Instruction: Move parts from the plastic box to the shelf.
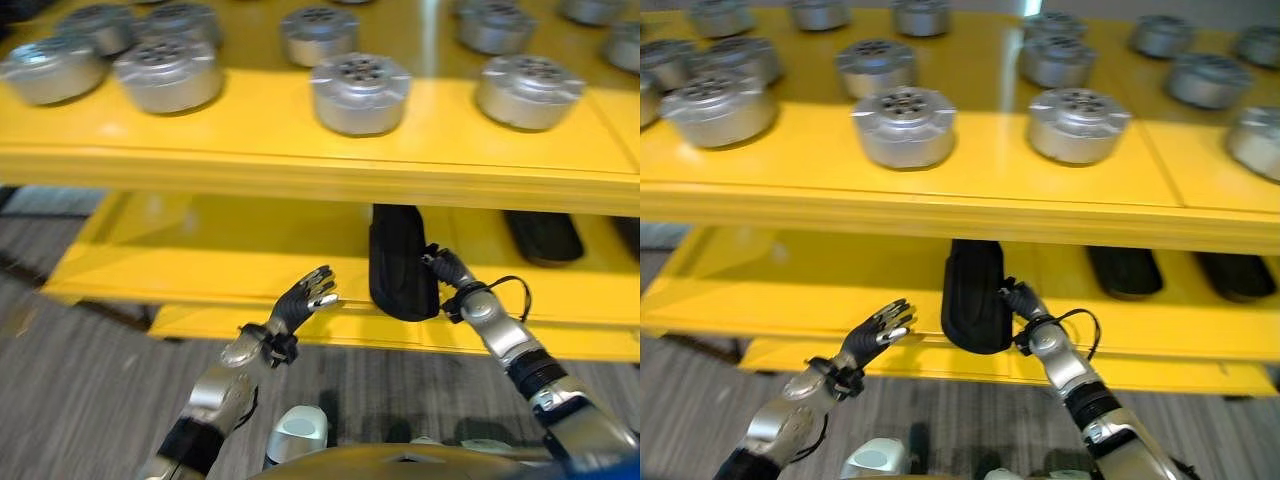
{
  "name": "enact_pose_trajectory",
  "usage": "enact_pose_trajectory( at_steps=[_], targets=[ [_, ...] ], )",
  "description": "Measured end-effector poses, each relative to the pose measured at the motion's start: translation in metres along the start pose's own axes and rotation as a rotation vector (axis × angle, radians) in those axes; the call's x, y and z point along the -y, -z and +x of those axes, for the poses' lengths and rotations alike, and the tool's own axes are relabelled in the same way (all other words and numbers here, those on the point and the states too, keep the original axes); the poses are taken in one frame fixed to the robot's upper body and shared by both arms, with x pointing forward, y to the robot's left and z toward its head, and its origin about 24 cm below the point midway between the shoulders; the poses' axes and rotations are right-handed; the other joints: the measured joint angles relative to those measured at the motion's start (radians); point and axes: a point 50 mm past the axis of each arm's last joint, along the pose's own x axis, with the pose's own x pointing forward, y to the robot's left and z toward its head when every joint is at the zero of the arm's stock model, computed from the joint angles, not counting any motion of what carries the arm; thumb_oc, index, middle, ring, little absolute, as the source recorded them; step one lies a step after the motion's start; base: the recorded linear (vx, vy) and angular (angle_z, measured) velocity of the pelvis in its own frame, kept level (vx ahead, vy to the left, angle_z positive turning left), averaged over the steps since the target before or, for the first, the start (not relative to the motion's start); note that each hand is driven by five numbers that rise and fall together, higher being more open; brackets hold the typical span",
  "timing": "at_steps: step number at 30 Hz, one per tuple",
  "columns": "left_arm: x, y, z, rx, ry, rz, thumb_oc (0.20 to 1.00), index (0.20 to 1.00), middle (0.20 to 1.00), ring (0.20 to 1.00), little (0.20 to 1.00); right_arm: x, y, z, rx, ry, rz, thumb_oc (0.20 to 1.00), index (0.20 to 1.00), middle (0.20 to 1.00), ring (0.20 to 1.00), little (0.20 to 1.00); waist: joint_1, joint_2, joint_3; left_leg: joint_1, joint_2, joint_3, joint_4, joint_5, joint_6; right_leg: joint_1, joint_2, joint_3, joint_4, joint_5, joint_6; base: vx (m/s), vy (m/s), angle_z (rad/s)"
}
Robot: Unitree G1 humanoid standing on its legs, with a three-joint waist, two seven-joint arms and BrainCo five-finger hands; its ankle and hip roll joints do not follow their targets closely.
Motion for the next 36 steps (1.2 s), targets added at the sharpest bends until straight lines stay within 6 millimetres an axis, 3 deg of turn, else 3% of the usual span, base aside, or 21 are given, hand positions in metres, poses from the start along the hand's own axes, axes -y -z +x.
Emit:
enact_pose_trajectory(
  at_steps=[1, 2, 3, 5, 6, 9, 12, 14, 15, 18, 25, 31, 34, 36],
  targets=[
    [0.000, 0.001, 0.000, -0.013, 0.013, 0.007, 1.000, 1.000, 1.000, 1.000, 1.000, 0.009, -0.014, 0.008, 0.030, 0.024, -0.006, 0.200, 0.200, 0.200, 0.200, 0.200, -0.014, -0.003, 0.011, 0.021, 0.082, -0.016, 0.034, 0.004, -0.011, -0.026, -0.049, 0.002, 0.086, -0.045, 0.024, -0.02, 0.248, 0.32],
    [0.004, 0.004, 0.002, -0.019, 0.031, 0.002, 1.000, 1.000, 1.000, 1.000, 1.000, 0.016, -0.018, 0.010, 0.039, 0.044, -0.012, 0.200, 0.200, 0.200, 0.200, 0.200, -0.035, 0.011, 0.010, 0.060, 0.111, -0.041, -0.012, 0.054, -0.019, -0.044, -0.074, 0.009, 0.145, -0.074, 0.047, 0.03, 0.587, 0.10],
    [0.011, 0.004, 0.006, -0.009, 0.048, -0.021, 1.000, 1.000, 1.000, 1.000, 1.000, 0.027, -0.021, 0.012, 0.049, 0.075, -0.026, 0.200, 0.200, 0.200, 0.200, 0.200, -0.043, 0.037, 0.006, 0.111, 0.094, -0.071, -0.069, 0.060, -0.055, -0.102, -0.112, 0.046, 0.242, -0.092, 0.091, 0.04, 0.464, -0.08],
    [0.010, -0.003, 0.010, -0.011, 0.052, 0.002, 1.000, 1.000, 1.000, 1.000, 1.000, 0.028, -0.021, 0.012, 0.049, 0.077, -0.027, 0.200, 0.200, 0.200, 0.200, 0.200, -0.056, 0.020, 0.016, 0.118, 0.040, -0.037, -0.085, 0.011, -0.039, -0.112, -0.168, 0.051, 0.261, -0.073, 0.117, 0.05, 0.342, 0.00],
    [0.009, -0.008, 0.015, -0.003, 0.054, 0.029, 1.000, 1.000, 1.000, 1.000, 1.000, 0.027, -0.017, 0.011, 0.038, 0.076, -0.026, 0.200, 0.200, 0.200, 0.200, 0.200, -0.070, 0.015, 0.016, 0.122, 0.006, -0.043, -0.094, 0.009, -0.040, -0.112, -0.200, 0.044, 0.273, -0.060, 0.113, 0.08, 0.256, 0.22],
    [0.003, -0.020, 0.017, 0.010, 0.045, 0.089, 1.000, 1.000, 1.000, 1.000, 1.000, 0.022, -0.011, 0.009, 0.019, 0.065, -0.012, 0.200, 0.200, 0.200, 0.200, 0.200, -0.064, 0.014, 0.016, 0.124, -0.028, -0.051, -0.078, -0.014, -0.005, -0.094, -0.229, 0.054, 0.257, 0.014, 0.105, 0.12, 0.207, 0.20],
    [-0.008, -0.020, 0.011, -0.011, 0.012, 0.116, 1.000, 1.000, 1.000, 1.000, 1.000, 0.018, -0.009, 0.010, -0.004, 0.075, 0.062, 0.200, 0.200, 0.200, 0.200, 0.200, -0.050, 0.014, 0.015, 0.151, -0.034, -0.073, -0.093, -0.014, 0.004, -0.088, -0.230, 0.060, 0.281, 0.054, 0.094, 0.06, 0.111, 0.19],
    [-0.012, -0.013, 0.006, -0.035, -0.006, 0.109, 1.000, 1.000, 1.000, 1.000, 1.000, 0.016, -0.010, 0.010, -0.003, 0.080, 0.070, 0.200, 0.200, 0.200, 0.200, 0.200, -0.039, 0.013, 0.013, 0.158, -0.016, -0.076, -0.112, -0.008, 0.007, -0.097, -0.179, 0.069, 0.290, -0.006, 0.109, 0.02, 0.062, 0.13],
    [-0.014, -0.008, 0.002, -0.053, -0.016, 0.101, 1.000, 1.000, 1.000, 1.000, 1.000, 0.017, -0.009, 0.010, -0.006, 0.088, 0.071, 0.200, 0.200, 0.200, 0.200, 0.200, -0.025, 0.002, 0.004, 0.156, -0.027, -0.073, -0.119, -0.005, 0.003, -0.090, -0.164, 0.046, 0.255, -0.018, 0.096, -0.04, 0.042, -0.08],
    [-0.013, 0.002, -0.005, -0.087, -0.019, 0.086, 1.000, 1.000, 1.000, 1.000, 1.000, 0.026, -0.005, 0.010, -0.026, 0.143, 0.087, 0.200, 0.200, 0.200, 0.200, 0.200, -0.018, 0.000, 0.002, 0.120, -0.032, -0.076, -0.112, 0.003, -0.005, -0.077, -0.144, 0.052, 0.176, -0.014, 0.111, -0.08, 0.012, -0.04],
    [-0.013, 0.000, -0.005, -0.081, -0.016, 0.085, 1.000, 1.000, 1.000, 1.000, 1.000, 0.048, 0.021, 0.009, -0.141, 0.229, 0.064, 0.200, 0.200, 0.200, 0.200, 0.200, -0.004, -0.018, 0.023, 0.050, 0.012, -0.080, -0.092, 0.027, -0.023, -0.138, -0.101, 0.054, 0.168, -0.010, 0.106, -0.05, -0.033, -0.03],
    [-0.015, -0.028, 0.005, 0.004, 0.001, 0.155, 1.000, 1.000, 1.000, 1.000, 1.000, 0.108, 0.010, 0.010, -0.107, 0.369, -0.019, 0.200, 0.200, 0.200, 0.200, 0.200, -0.003, -0.004, 0.136, -0.065, 0.040, -0.094, -0.019, 0.034, -0.024, -0.243, -0.093, 0.057, 0.216, 0.003, 0.087, -0.19, -0.073, -0.01],
    [-0.016, -0.056, 0.012, 0.076, 0.014, 0.224, 1.000, 1.000, 1.000, 1.000, 1.000, 0.152, -0.016, 0.014, -0.066, 0.471, -0.039, 0.200, 0.200, 0.200, 0.200, 0.200, -0.001, 0.006, 0.227, -0.141, 0.056, -0.100, 0.037, 0.035, -0.022, -0.317, -0.094, 0.063, 0.263, 0.008, 0.077, -0.18, -0.067, -0.06],
    [-0.015, -0.065, 0.015, 0.102, 0.020, 0.243, 1.000, 1.000, 1.000, 1.000, 1.000, 0.168, -0.033, 0.016, -0.036, 0.511, -0.039, 0.200, 0.200, 0.200, 0.200, 0.200, 0.000, 0.005, 0.268, -0.176, 0.065, -0.101, 0.063, 0.035, -0.022, -0.353, -0.093, 0.066, 0.284, 0.012, 0.066, -0.20, -0.073, -0.10]
  ],
)
